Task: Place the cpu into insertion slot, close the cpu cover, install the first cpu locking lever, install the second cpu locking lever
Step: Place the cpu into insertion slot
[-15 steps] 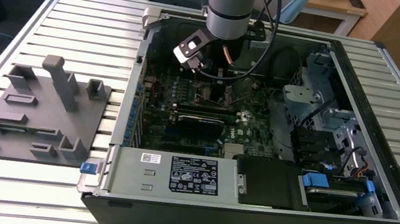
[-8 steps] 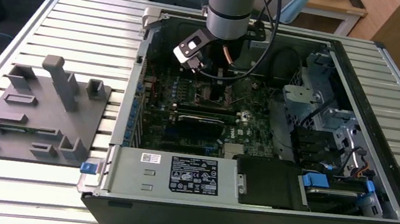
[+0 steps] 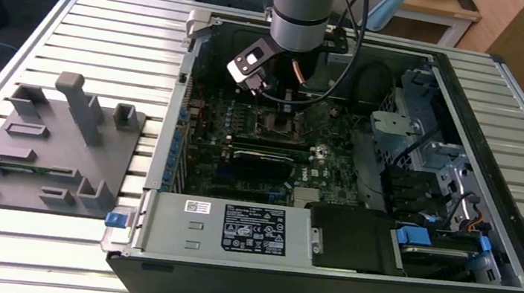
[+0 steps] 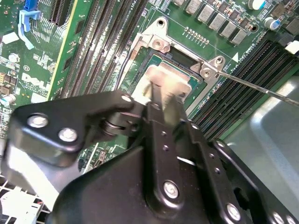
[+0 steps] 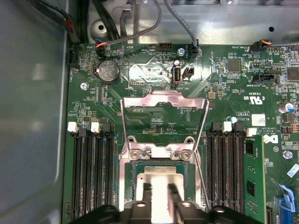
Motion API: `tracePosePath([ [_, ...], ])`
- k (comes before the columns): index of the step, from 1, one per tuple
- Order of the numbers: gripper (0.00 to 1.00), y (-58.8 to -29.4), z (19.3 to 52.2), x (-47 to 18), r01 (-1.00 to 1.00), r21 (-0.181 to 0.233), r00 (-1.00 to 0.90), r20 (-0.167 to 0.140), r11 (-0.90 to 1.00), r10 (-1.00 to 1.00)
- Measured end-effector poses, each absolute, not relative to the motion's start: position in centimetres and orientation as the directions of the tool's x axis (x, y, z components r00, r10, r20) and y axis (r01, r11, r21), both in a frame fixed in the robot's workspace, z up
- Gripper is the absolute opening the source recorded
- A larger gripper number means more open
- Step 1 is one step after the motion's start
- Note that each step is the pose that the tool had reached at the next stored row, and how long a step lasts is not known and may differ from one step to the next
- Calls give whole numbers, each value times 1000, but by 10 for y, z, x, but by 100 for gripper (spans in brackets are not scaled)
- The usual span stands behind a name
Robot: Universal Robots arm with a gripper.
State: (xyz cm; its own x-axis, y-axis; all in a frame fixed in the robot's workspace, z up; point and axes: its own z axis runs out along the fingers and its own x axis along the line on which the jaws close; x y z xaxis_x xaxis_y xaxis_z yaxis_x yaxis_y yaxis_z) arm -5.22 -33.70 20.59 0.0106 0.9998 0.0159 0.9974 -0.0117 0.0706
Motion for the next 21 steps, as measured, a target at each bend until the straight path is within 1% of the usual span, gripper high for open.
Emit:
tracePosePath([
  [2,18,-337,206,-52,997,71,11,16,-12,1000],
  [3,18,-337,206,-52,997,71,11,16,-12,1000],
  [4,13,-337,206,-52,997,71,11,16,-12,1000],
  [5,10,-337,206,-52,997,71,11,16,-12,1000],
  [21,10,-337,204,-52,997,71,11,16,-12,1000],
])
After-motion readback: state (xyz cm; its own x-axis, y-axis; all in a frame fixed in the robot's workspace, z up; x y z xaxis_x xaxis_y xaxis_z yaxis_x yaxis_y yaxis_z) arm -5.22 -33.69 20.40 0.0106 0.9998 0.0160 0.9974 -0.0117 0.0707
